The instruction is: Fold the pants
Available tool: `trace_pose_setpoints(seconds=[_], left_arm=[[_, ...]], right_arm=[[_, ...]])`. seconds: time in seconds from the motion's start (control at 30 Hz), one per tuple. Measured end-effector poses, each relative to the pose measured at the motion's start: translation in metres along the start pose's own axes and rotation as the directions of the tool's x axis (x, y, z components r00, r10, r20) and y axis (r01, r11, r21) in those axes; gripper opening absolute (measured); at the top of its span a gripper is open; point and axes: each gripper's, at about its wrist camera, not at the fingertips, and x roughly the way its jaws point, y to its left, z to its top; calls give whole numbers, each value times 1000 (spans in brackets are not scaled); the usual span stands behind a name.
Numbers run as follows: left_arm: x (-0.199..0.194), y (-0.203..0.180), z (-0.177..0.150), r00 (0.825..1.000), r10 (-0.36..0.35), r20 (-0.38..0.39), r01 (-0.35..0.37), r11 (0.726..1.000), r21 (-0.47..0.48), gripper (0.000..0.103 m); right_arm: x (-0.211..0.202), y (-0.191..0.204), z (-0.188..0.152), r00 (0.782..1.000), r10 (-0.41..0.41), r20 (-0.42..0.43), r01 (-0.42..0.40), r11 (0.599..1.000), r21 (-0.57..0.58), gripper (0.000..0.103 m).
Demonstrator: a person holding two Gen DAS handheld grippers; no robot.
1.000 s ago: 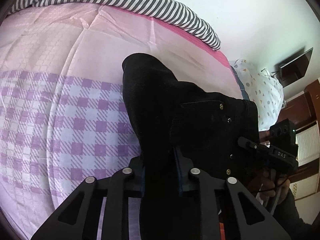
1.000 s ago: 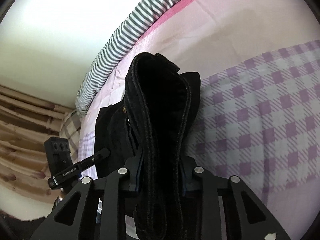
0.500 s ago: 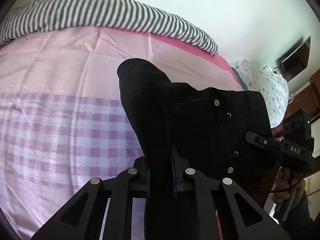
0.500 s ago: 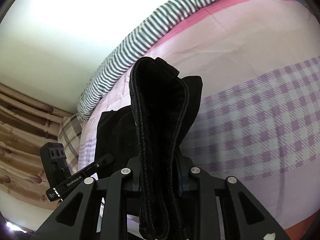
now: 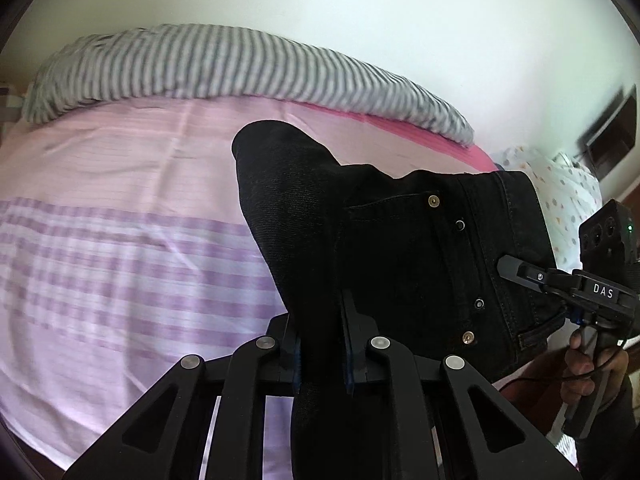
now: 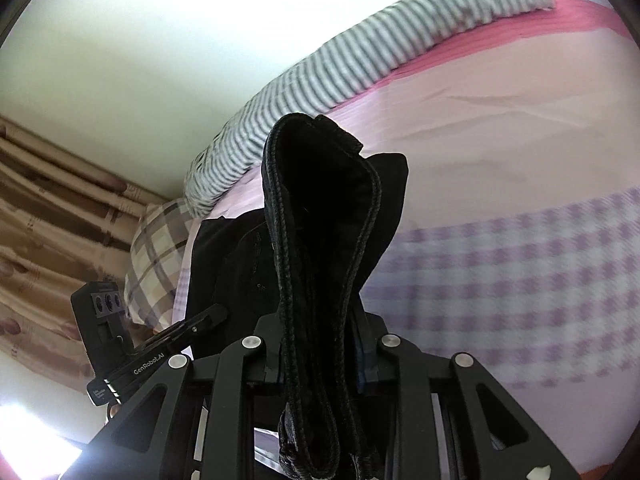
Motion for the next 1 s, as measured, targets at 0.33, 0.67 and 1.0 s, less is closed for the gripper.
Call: trace_pose_setpoints(seconds=[0.33,0.67,1.0], left_arm=[[-20,65,27,995,91,32,-90,996,-29,15],[-2,113,59,990,139,16,-139,990,-24,15],[22,143,80,984,180,-2,-180,983,-38,15]], right_arm=[[69,44,17,997,51,-57,-53,998,-31,23],[129,58,35,993,61,-102,-61,998,-5,23],[176,64,55,990,43,-136,-43,999,0,22]])
